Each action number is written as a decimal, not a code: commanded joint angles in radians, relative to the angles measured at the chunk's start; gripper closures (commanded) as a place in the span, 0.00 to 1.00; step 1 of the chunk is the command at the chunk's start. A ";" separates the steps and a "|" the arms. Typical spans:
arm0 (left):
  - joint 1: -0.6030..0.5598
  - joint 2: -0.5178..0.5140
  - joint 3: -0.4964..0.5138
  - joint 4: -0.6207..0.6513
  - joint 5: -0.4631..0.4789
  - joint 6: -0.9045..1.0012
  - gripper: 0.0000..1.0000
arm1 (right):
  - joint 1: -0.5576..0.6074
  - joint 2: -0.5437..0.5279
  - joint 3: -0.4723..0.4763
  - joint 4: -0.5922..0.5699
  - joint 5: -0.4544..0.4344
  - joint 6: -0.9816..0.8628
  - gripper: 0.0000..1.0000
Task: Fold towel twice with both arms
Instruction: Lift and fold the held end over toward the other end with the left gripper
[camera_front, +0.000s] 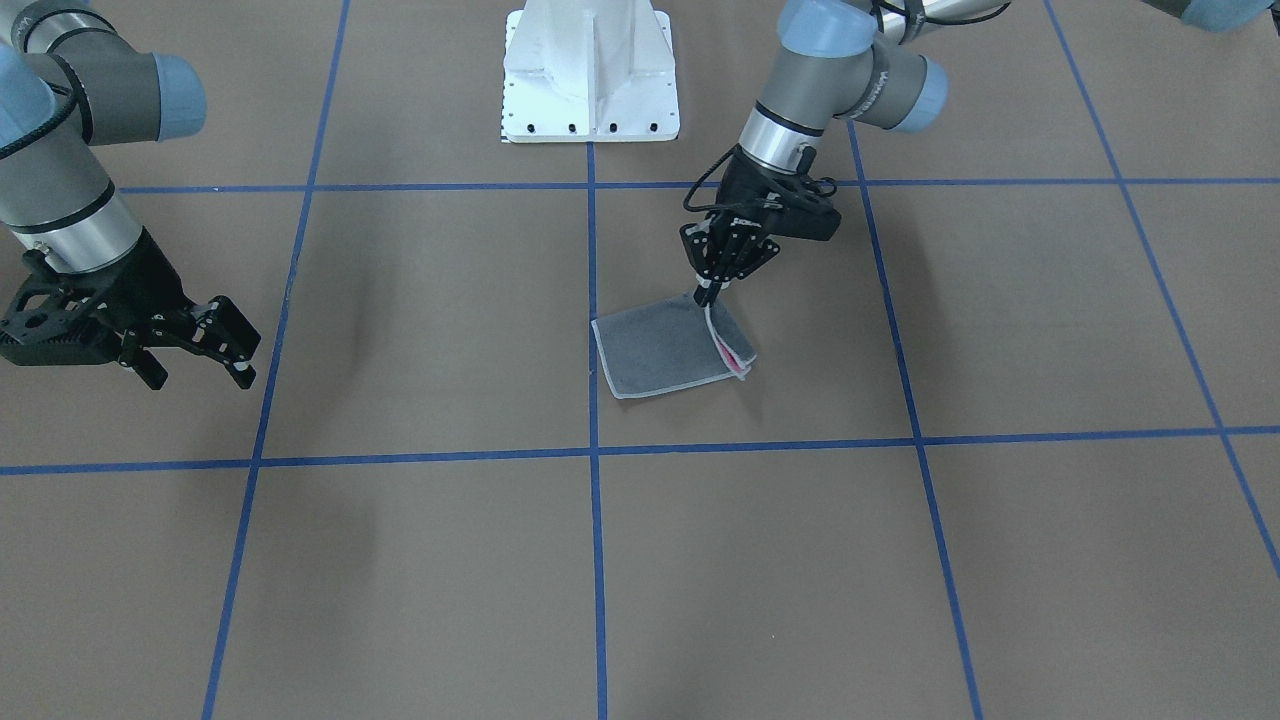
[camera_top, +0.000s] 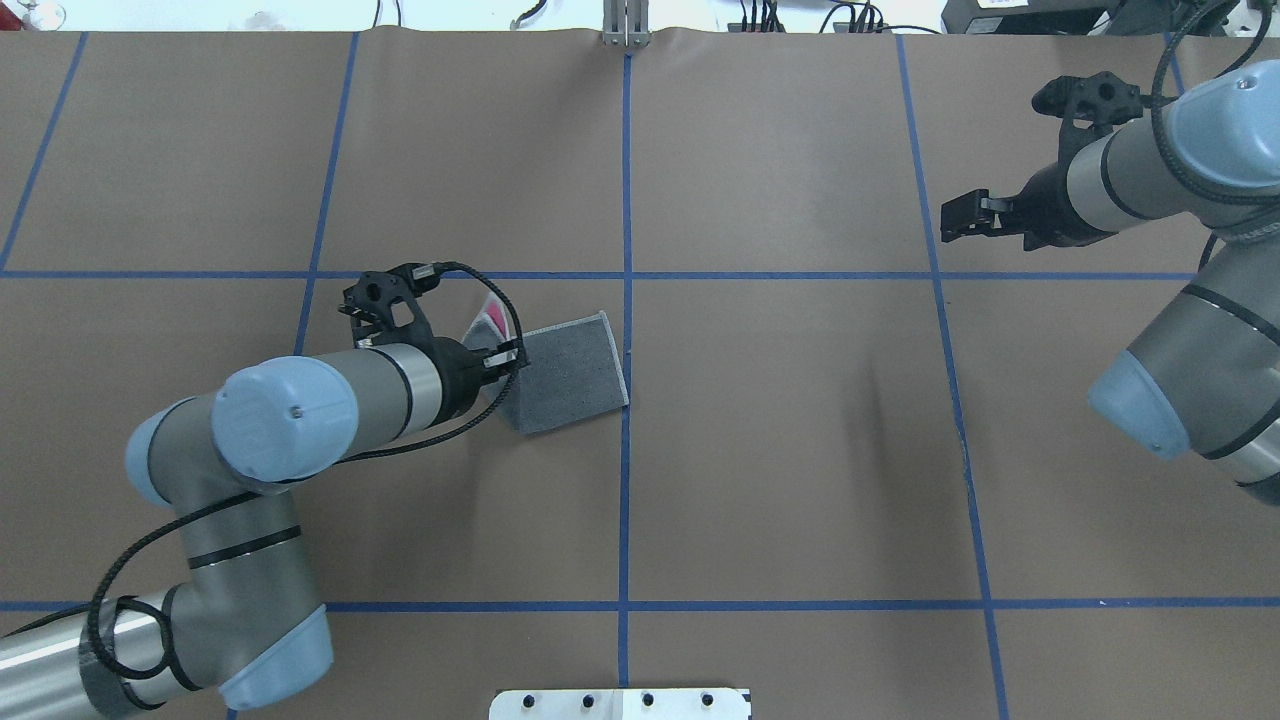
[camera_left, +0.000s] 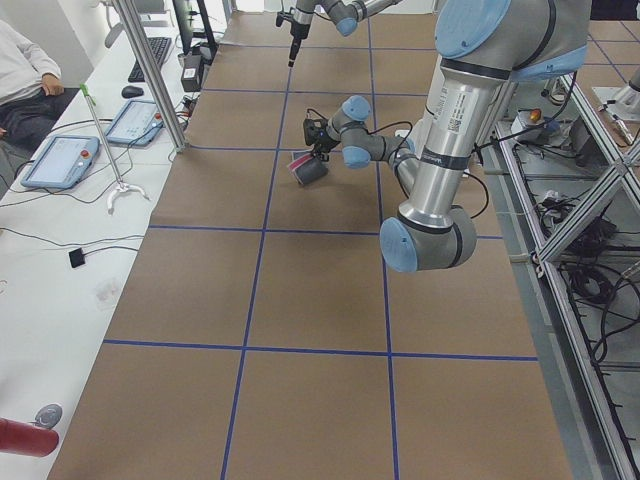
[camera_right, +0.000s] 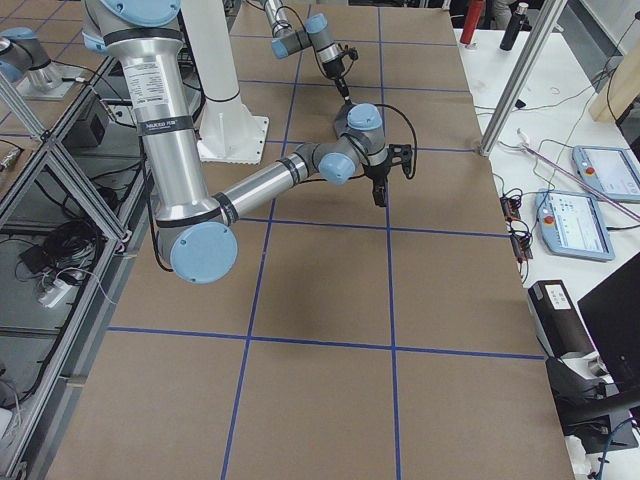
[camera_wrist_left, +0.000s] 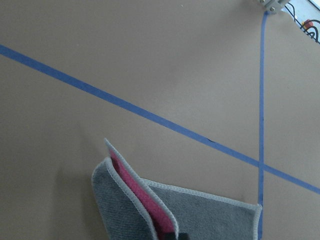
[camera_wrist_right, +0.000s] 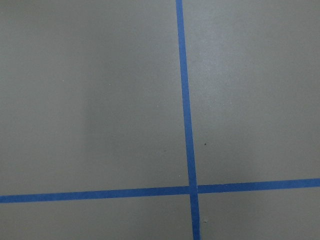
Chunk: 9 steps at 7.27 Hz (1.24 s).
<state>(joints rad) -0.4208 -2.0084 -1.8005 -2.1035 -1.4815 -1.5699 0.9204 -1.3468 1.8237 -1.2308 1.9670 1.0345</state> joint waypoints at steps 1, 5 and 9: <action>0.016 -0.132 0.085 0.065 0.007 0.008 1.00 | 0.000 0.000 -0.001 0.000 0.000 0.001 0.00; 0.016 -0.239 0.222 0.065 0.010 0.010 1.00 | 0.000 0.000 -0.001 0.000 0.000 0.004 0.00; 0.014 -0.266 0.225 0.069 0.006 0.007 0.00 | 0.000 0.000 -0.003 -0.001 0.000 -0.001 0.00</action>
<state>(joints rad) -0.4051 -2.2590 -1.5763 -2.0369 -1.4738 -1.5619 0.9204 -1.3468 1.8209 -1.2312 1.9666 1.0368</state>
